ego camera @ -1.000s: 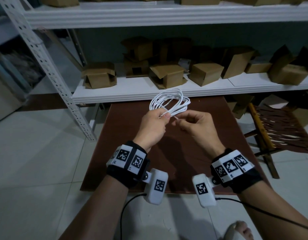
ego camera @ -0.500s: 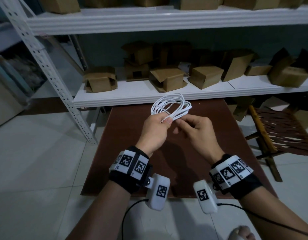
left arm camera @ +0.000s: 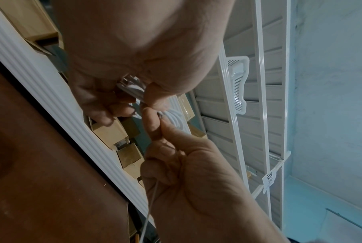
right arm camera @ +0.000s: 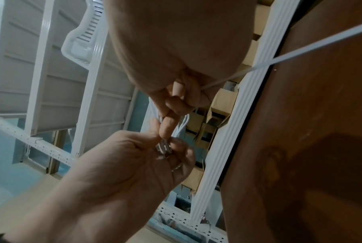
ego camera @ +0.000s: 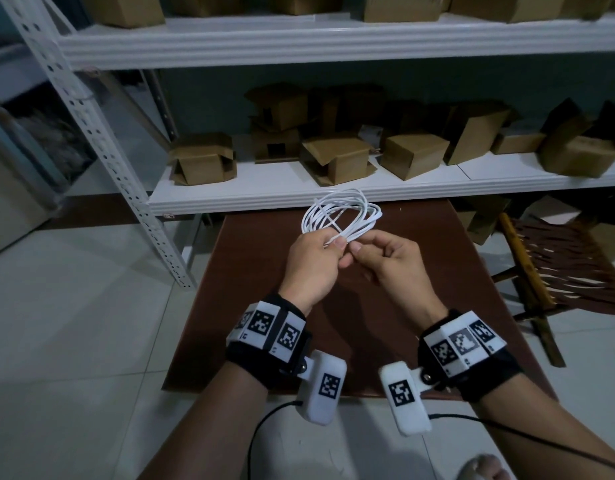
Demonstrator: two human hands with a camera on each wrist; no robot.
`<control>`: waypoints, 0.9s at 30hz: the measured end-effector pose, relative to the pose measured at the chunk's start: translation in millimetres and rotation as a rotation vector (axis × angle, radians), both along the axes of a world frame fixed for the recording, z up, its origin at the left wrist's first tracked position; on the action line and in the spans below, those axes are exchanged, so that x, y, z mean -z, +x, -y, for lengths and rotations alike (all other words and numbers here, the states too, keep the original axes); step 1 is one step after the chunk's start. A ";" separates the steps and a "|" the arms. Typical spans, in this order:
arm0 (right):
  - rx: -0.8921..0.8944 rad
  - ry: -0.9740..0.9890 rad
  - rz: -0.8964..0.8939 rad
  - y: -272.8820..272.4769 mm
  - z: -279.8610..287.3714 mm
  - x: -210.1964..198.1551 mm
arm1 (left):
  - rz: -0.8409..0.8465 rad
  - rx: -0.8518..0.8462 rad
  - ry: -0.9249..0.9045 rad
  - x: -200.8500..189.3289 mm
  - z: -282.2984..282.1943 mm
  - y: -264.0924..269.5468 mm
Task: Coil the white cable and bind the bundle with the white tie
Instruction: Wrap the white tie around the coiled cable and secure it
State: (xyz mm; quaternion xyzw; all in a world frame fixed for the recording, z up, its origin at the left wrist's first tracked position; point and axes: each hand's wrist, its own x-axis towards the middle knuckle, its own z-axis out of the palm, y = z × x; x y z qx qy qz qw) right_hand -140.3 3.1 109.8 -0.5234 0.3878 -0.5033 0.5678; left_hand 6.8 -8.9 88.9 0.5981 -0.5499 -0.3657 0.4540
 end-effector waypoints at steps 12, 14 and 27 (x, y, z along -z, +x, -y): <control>0.125 0.244 0.200 12.0 -10.8 2.5 | 0.134 -0.021 0.052 -1.0 -3.5 -3.5; 0.138 0.281 0.222 15.0 -10.2 1.4 | 0.118 -0.018 0.056 -0.1 -2.6 -4.1; 0.135 0.322 0.320 17.6 -7.3 -2.3 | 0.027 0.111 0.003 3.1 -0.4 -2.2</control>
